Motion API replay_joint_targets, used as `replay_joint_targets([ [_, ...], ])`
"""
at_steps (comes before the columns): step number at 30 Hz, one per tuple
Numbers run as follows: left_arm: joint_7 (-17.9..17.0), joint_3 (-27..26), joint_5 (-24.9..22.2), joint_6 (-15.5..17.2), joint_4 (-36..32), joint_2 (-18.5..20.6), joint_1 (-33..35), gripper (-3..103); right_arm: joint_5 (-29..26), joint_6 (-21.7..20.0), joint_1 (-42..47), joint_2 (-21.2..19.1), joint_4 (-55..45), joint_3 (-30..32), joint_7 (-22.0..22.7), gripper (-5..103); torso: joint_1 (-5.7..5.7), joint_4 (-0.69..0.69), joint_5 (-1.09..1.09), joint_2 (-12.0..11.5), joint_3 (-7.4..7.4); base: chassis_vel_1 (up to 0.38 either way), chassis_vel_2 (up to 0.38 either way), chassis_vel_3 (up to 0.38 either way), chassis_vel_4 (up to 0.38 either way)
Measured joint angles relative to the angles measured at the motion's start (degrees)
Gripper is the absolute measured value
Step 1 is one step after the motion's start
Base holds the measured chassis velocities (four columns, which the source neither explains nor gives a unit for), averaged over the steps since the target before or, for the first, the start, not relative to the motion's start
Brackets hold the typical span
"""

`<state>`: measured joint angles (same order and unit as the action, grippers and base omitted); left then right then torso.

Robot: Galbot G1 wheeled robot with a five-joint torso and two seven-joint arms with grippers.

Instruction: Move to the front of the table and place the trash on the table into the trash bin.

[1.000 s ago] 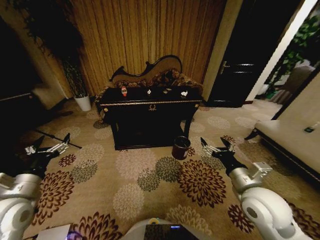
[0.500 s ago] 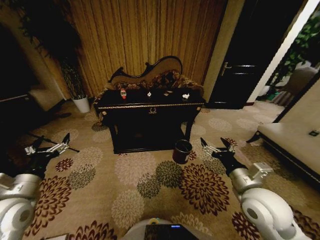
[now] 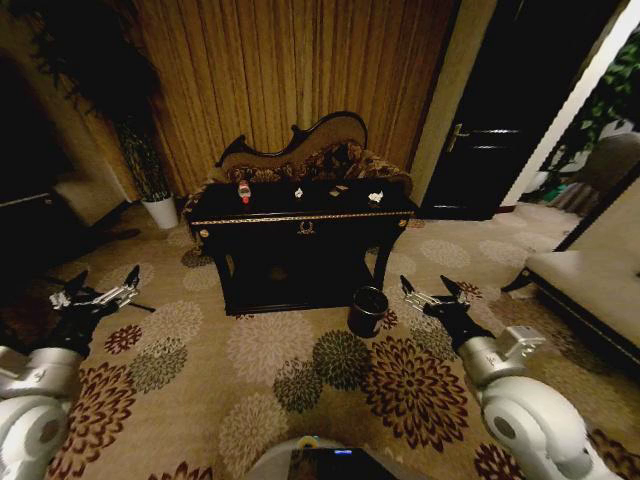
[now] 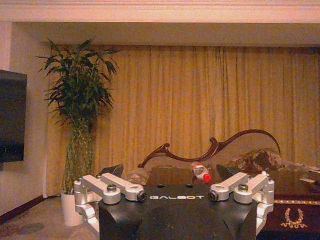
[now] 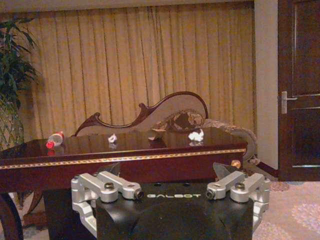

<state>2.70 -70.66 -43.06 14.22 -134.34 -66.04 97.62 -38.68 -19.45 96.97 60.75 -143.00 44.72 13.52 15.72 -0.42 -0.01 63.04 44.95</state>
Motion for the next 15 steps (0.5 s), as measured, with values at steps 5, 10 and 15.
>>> replay_joint_targets([
  [5,0.03,0.14,0.04,-0.32,0.12,-0.04,0.02,100,0.10,0.17,0.19,0.04,-0.02,-0.05,0.00,100,0.00,0.00,0.01,0.00,0.00,-0.119,0.145,0.126,-0.139],
  [10,0.19,0.18,0.04,-0.48,0.19,-0.04,0.02,100,0.15,0.21,0.26,0.05,-0.11,-0.12,0.00,100,0.00,0.00,0.01,0.00,0.00,-0.156,0.149,0.154,-0.142],
  [15,0.43,0.18,0.04,-0.57,0.19,-0.05,0.02,100,0.19,0.23,0.29,0.02,-0.17,-0.18,0.00,100,0.01,0.00,0.01,0.00,0.00,-0.155,0.145,0.159,-0.153],
])
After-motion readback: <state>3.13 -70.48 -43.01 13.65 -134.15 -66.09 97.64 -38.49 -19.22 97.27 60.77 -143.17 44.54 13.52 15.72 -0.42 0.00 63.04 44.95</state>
